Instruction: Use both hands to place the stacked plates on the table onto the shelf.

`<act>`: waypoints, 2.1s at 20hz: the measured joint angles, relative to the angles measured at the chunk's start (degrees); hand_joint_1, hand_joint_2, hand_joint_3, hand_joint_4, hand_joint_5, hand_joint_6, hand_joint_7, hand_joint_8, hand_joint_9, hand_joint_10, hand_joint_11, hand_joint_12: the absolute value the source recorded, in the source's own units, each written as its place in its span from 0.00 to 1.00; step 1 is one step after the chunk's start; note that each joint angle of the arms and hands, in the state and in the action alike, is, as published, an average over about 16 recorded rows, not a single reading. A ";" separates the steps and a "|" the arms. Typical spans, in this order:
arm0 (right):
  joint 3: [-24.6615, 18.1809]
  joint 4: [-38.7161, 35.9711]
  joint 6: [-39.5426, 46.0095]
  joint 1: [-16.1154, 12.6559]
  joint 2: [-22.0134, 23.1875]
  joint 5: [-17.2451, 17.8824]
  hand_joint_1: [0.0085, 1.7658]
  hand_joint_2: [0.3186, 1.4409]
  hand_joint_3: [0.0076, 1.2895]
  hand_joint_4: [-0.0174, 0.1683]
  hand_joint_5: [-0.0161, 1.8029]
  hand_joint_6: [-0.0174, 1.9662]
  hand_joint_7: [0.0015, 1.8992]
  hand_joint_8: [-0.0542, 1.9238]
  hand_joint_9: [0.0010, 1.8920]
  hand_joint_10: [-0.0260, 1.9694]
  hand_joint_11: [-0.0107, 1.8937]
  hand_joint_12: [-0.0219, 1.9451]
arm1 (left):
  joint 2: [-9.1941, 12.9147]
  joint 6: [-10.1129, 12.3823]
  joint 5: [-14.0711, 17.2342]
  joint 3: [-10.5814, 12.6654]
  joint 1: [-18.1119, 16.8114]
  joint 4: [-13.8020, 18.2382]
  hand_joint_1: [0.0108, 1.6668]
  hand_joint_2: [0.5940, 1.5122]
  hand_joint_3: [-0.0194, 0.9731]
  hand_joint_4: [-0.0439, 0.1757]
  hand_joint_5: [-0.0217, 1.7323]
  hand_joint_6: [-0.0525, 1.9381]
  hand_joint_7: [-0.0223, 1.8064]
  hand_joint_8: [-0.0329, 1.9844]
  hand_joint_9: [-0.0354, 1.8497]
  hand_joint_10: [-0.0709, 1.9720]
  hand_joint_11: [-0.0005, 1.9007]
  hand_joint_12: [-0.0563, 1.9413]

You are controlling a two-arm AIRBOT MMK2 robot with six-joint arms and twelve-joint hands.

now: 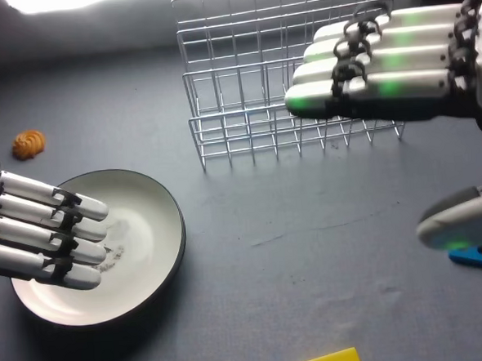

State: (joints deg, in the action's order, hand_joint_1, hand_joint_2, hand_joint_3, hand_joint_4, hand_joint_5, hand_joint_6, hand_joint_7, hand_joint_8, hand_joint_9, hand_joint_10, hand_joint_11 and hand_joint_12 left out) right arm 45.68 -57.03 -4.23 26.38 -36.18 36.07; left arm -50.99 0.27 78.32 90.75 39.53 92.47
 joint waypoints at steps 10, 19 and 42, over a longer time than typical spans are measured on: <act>0.80 -0.97 0.63 -1.20 -2.39 -5.10 0.50 0.70 0.01 0.08 0.02 0.02 0.01 0.03 0.01 0.02 0.02 0.03 | -5.08 -2.67 -4.57 6.56 11.65 -4.99 0.00 0.53 0.05 0.18 0.04 0.03 0.04 0.02 0.03 0.04 0.01 0.03; 2.93 -0.23 -2.53 -2.83 -7.64 -9.29 0.70 0.65 0.01 0.09 0.02 0.02 0.01 0.03 0.01 0.02 0.02 0.02 | -7.46 -3.02 -4.68 12.27 13.23 -5.25 0.00 0.53 0.05 0.19 0.03 0.03 0.03 0.02 0.03 0.04 0.01 0.03; 7.14 -0.12 -8.92 -4.64 -20.20 -18.58 0.69 0.59 0.01 0.10 0.02 0.02 0.01 0.03 0.01 0.02 0.02 0.00 | -9.89 -3.46 -5.13 11.77 14.06 -4.04 0.00 0.54 0.04 0.19 0.03 0.02 0.01 0.01 0.03 0.03 0.01 0.03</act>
State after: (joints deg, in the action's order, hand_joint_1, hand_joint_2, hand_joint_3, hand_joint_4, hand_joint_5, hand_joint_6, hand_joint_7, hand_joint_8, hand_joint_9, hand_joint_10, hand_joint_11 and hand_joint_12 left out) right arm 52.82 -57.16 -13.15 21.75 -56.38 17.49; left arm -60.88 -3.19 73.19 102.52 53.60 88.42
